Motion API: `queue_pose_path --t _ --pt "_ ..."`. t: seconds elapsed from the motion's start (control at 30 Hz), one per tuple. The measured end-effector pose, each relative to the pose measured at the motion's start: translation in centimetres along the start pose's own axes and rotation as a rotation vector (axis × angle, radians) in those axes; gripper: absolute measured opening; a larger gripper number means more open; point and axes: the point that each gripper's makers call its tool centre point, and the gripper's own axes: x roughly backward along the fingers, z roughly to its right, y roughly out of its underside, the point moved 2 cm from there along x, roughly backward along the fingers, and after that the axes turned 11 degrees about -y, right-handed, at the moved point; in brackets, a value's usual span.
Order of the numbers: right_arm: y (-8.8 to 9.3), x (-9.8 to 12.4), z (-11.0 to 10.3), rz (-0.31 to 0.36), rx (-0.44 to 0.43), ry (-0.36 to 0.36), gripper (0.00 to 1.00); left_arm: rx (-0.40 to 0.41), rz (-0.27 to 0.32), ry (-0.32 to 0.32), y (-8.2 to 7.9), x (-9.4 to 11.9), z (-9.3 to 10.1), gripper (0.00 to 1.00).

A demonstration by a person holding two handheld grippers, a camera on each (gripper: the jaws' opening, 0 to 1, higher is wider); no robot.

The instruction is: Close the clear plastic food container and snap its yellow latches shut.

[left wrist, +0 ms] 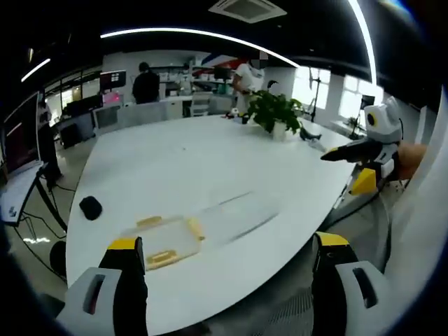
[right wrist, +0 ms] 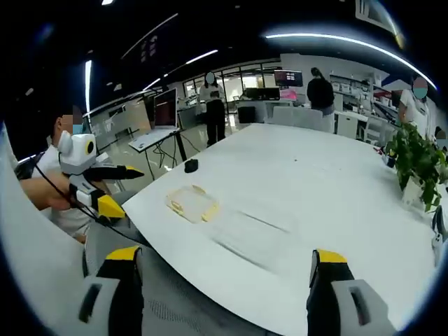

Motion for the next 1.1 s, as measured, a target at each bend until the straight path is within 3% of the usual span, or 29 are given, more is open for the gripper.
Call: queue_pose_path --t 0.73,1.1 --pt "-0.25 -0.54 -0.41 0.008 0.003 0.010 0.99 0.002 0.007 -0.003 0.10 0.07 -0.64 0.99" --pt "0.52 -0.30 -0.38 -0.002 0.005 0.029 0.99 -0.028 0.006 0.002 0.03 0.18 -0.66 0.98"
